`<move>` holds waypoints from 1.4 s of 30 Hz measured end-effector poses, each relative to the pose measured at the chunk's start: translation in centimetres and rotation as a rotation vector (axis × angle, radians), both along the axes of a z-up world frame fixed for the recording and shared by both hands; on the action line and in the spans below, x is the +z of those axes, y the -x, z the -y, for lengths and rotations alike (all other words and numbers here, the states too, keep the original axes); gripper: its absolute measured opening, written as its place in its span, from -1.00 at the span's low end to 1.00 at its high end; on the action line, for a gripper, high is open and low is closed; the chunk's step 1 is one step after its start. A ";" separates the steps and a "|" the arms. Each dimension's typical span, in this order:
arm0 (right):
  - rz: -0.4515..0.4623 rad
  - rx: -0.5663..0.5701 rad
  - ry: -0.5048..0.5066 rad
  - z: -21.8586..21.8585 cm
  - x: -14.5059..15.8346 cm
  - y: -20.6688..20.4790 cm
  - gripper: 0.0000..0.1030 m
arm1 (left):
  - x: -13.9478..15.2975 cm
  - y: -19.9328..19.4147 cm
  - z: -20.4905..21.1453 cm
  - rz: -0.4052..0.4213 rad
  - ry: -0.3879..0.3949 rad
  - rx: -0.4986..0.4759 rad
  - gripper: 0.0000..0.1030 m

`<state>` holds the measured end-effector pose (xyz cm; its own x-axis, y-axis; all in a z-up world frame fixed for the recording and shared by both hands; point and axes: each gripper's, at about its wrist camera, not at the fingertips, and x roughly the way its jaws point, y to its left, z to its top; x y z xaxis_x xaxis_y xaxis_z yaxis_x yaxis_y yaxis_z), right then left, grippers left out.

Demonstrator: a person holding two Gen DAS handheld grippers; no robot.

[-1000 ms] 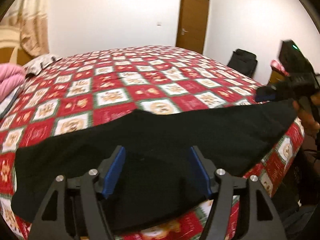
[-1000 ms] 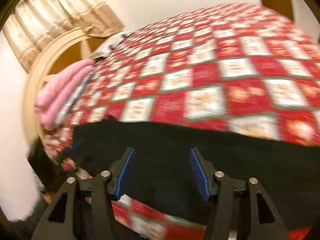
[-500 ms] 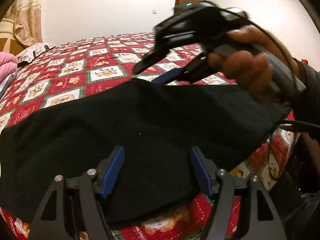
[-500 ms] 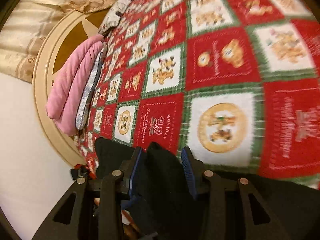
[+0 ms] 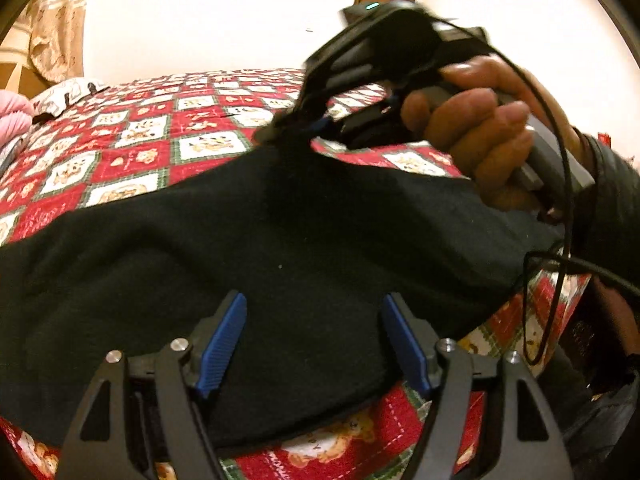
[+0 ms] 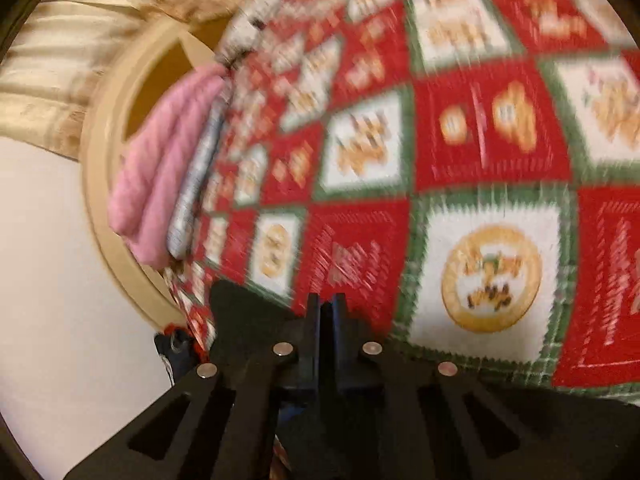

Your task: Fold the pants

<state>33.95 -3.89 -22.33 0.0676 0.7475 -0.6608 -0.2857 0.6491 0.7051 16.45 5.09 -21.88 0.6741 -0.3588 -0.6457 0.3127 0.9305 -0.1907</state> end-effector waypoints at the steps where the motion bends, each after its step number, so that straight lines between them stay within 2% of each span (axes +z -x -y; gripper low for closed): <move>1: 0.025 -0.012 -0.015 0.2 0.7 0.1 -0.95 | 0.1 0.0 -0.1 -0.001 0.009 0.005 0.43; 4: 0.075 -0.038 0.018 0.4 1.5 -0.1 -0.97 | -0.2 0.0 -0.1 0.005 0.002 -0.001 0.43; 7: 0.057 -0.042 0.082 0.4 -0.5 -1.0 -0.97 | -0.3 0.1 0.3 0.016 -0.035 -0.005 0.43; 9: 0.080 -0.004 0.076 0.2 -1.0 -0.9 -0.95 | -0.2 0.1 0.1 0.009 -0.020 0.000 0.43; 13: 0.194 -0.004 0.119 1.8 1.1 1.1 -0.90 | 0.1 -0.1 -0.4 -0.005 0.028 0.010 0.43; 14: 0.238 0.005 0.143 2.5 2.2 2.1 -0.76 | 0.2 -0.1 -0.4 -0.006 0.033 0.012 0.43; 15: 0.273 0.015 0.165 3.1 2.9 3.1 -0.26 | 0.2 -0.1 -0.4 -0.005 0.031 0.012 0.43; 17: 0.336 0.025 0.213 5.2 4.2 5.6 0.47 | 0.3 0.0 -0.1 -0.004 0.019 0.007 0.43; 19: 0.365 0.016 0.230 7.4 4.6 8.2 0.47 | 0.3 0.1 0.0 -0.002 0.020 0.004 0.43; 21: 0.390 0.019 0.311 9.4 4.0 10.8 0.47 | 0.2 0.1 0.2 -0.003 0.019 0.001 0.47; 23: 0.377 -0.003 0.419 10.9 2.7 12.4 0.47 | 0.2 0.2 0.6 0.003 0.001 0.003 0.50; 24: 0.350 -0.009 0.440 11.6 1.9 13.3 0.46 | 0.2 0.2 0.7 0.003 -0.005 0.003 0.50; 28: 0.288 -0.024 0.428 13.8 -0.4 16.3 0.46 | 0.3 0.3 0.9 -0.008 -0.021 0.005 0.50; 32: 0.356 -0.034 0.437 14.5 -1.3 18.6 0.46 | 0.2 0.3 1.3 -0.016 -0.034 0.010 0.54; 35: 0.352 -0.069 0.398 15.4 -0.5 19.2 0.46 | 0.7 0.6 1.7 -0.014 -0.037 0.003 0.54; 37: 0.383 -0.121 0.347 17.2 0.9 19.7 0.46 | 1.3 0.7 2.0 -0.001 -0.030 0.000 0.54; 39: 0.435 -0.203 0.358 19.6 2.3 20.3 0.46 | 1.7 0.6 2.4 0.008 -0.019 -0.005 0.54; 42: 0.453 -0.327 0.389 23.9 3.6 20.4 0.46 | 1.9 0.1 3.4 0.019 -0.015 -0.026 0.55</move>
